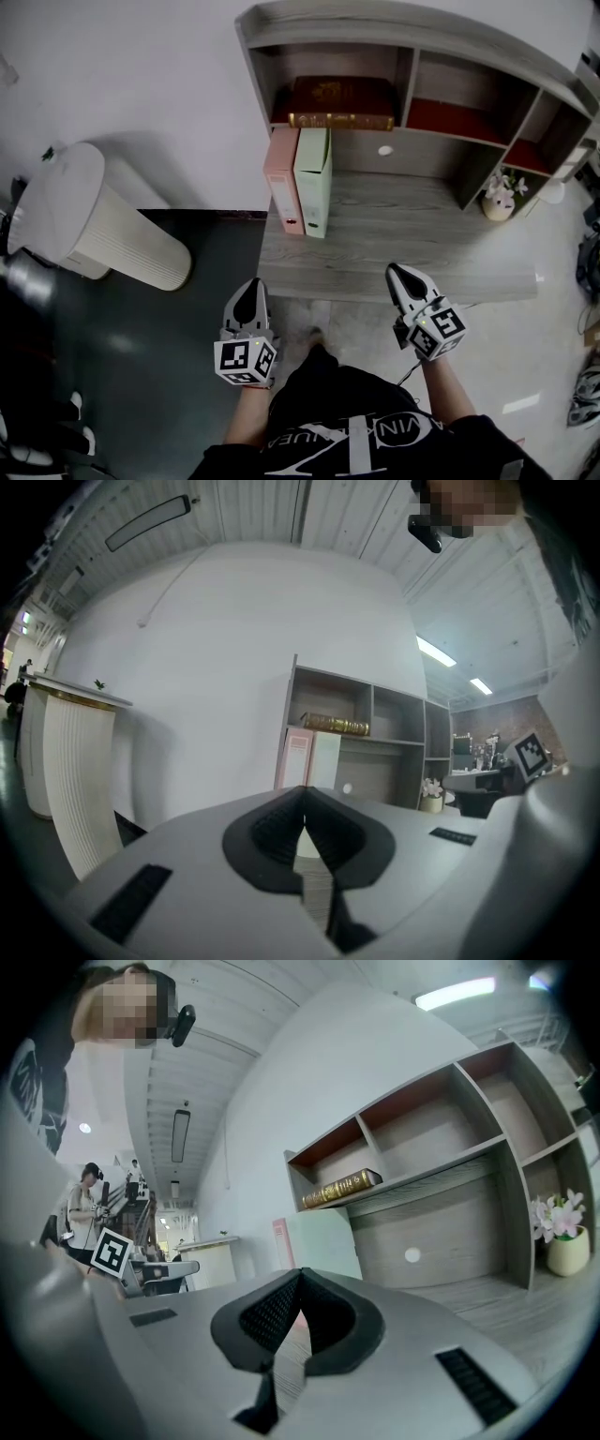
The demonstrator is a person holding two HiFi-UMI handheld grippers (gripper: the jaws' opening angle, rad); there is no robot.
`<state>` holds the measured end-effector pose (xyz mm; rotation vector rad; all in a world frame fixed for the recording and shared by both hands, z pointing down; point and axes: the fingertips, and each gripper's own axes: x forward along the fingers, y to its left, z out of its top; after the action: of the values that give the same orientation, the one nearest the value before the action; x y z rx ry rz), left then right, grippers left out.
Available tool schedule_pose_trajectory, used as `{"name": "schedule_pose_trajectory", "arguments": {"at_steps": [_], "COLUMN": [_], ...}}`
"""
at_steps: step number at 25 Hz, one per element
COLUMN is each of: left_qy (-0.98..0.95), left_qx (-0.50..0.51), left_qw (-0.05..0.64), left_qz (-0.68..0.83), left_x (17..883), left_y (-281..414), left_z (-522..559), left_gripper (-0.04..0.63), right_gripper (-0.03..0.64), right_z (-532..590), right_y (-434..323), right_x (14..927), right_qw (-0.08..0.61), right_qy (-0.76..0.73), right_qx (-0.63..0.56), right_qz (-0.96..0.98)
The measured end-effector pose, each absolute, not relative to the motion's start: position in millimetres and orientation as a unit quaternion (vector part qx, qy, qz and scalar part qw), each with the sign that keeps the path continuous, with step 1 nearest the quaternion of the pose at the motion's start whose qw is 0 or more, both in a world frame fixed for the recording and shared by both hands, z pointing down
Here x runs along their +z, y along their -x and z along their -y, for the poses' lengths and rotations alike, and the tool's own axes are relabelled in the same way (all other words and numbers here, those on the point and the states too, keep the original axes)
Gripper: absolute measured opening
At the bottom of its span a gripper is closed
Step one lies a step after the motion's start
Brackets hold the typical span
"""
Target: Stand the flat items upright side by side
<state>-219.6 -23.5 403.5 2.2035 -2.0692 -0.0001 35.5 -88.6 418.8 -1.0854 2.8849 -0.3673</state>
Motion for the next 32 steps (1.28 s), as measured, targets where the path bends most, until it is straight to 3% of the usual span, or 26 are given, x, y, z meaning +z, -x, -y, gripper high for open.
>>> {"name": "schedule_pose_trajectory", "arguments": {"at_steps": [14,32], "left_qy": [-0.716,-0.714], "left_qx": [-0.025,-0.021], "left_qw": [0.027,0.038], "left_qz": [0.698,0.699], "left_x": [379.1,383.5], "left_y": [225.5,234.1], "left_z": [12.6,23.5], "left_gripper": [0.005,0.005], "right_gripper": [0.009,0.009], "right_z": [84.8,95.4], "right_y": [-34.2,-30.1], "right_x": [403.1,413.0], "right_qw": [0.028,0.033], "right_qy": [0.339,0.344], "right_qx": [-0.1,-0.119], "right_qz": [-0.935,-0.931]}}
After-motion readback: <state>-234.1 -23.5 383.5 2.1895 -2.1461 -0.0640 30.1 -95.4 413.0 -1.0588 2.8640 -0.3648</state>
